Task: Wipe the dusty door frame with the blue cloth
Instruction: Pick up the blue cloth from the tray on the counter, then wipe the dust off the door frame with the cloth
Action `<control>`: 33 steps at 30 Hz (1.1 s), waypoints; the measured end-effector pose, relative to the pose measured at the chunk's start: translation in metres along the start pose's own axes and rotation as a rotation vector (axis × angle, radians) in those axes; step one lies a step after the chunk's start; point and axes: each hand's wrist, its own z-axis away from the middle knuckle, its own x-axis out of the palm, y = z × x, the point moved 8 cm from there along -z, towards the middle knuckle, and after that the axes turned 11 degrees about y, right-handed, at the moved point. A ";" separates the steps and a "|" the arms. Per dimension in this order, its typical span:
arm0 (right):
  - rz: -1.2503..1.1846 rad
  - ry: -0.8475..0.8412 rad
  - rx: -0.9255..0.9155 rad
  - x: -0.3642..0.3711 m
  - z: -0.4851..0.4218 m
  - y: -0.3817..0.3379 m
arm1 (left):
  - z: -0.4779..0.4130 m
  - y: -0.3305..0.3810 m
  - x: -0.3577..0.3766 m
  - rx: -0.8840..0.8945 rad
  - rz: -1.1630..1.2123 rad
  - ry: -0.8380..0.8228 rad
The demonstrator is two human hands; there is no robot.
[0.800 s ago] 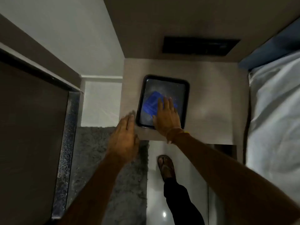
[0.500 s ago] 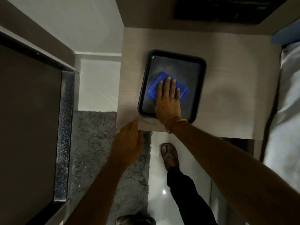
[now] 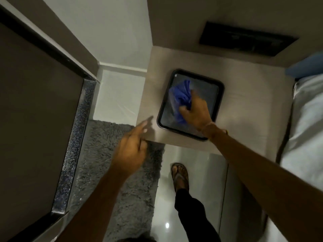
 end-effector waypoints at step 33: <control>-1.027 -0.488 -1.285 -0.036 0.707 -0.818 | 0.701 0.076 -0.747 0.252 -0.856 1.816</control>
